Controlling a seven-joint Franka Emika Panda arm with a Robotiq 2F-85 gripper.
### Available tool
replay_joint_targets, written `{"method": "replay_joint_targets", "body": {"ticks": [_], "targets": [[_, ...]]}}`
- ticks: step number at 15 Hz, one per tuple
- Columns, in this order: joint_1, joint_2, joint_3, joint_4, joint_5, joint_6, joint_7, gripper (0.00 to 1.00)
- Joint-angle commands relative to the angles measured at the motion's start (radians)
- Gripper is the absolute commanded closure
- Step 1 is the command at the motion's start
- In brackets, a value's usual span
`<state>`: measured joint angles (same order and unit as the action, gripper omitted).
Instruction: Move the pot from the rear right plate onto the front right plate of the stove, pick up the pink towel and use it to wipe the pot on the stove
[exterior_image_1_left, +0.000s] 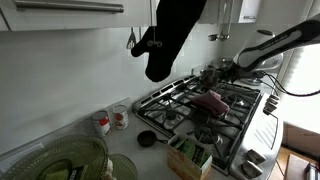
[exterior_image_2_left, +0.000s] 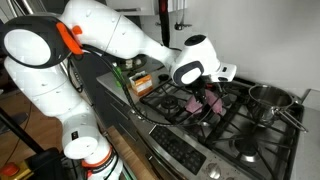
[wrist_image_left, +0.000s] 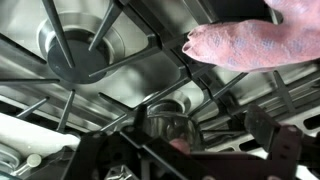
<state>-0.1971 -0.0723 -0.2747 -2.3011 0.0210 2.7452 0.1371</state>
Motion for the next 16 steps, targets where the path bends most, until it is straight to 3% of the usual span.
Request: {"method": "replay_joint_targets", "body": {"ticks": [1, 7, 9, 11, 16], "targets": [[-0.048, 0.061, 0.012, 0.042, -0.02, 0.081, 0.176, 0.0], [-0.051, 0.146, -0.023, 0.151, -0.037, 0.081, 0.51, 0.0], [-0.05, 0.175, -0.034, 0.189, -0.034, 0.067, 0.55, 0.0], [-0.051, 0.204, -0.044, 0.219, -0.035, 0.066, 0.571, 0.0], [-0.072, 0.247, -0.026, 0.299, 0.095, 0.008, 0.391, 0.0]]}}
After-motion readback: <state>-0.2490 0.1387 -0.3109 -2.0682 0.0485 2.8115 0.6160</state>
